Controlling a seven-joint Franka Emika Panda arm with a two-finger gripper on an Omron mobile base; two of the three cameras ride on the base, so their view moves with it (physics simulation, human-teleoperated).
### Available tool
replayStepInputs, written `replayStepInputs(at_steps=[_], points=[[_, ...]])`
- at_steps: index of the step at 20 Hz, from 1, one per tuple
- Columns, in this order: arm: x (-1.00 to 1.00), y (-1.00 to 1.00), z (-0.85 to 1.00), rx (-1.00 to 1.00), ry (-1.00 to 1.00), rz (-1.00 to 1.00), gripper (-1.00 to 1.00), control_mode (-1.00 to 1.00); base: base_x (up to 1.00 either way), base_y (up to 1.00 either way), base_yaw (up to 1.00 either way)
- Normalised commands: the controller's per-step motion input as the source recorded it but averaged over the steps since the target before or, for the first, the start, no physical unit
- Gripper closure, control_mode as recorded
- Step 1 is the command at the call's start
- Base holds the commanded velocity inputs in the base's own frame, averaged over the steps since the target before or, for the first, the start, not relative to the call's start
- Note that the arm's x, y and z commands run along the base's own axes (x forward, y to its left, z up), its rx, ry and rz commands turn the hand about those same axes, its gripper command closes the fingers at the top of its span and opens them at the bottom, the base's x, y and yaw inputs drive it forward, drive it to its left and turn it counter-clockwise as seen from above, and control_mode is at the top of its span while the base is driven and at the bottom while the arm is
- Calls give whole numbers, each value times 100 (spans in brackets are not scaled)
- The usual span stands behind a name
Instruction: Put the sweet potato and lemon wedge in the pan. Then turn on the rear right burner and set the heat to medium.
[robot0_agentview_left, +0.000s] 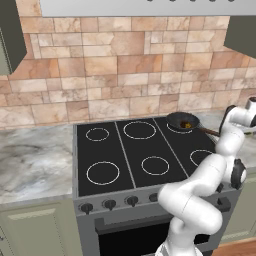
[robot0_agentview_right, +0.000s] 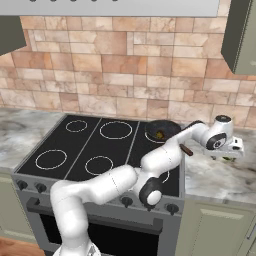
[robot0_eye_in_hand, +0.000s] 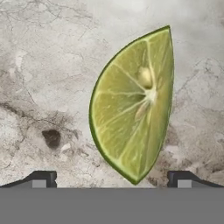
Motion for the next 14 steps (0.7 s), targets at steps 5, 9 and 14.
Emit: replayStepInputs(at_steps=[5, 9, 14], points=[[0, -3, 63, 0, 0, 0, -100, -100, 0, 0, 0], [31, 0, 14, 0, -1, 0, -100, -100, 0, 0, 0], [62, 0, -1, 0, -3, 0, -100, -100, 0, 0, 0]])
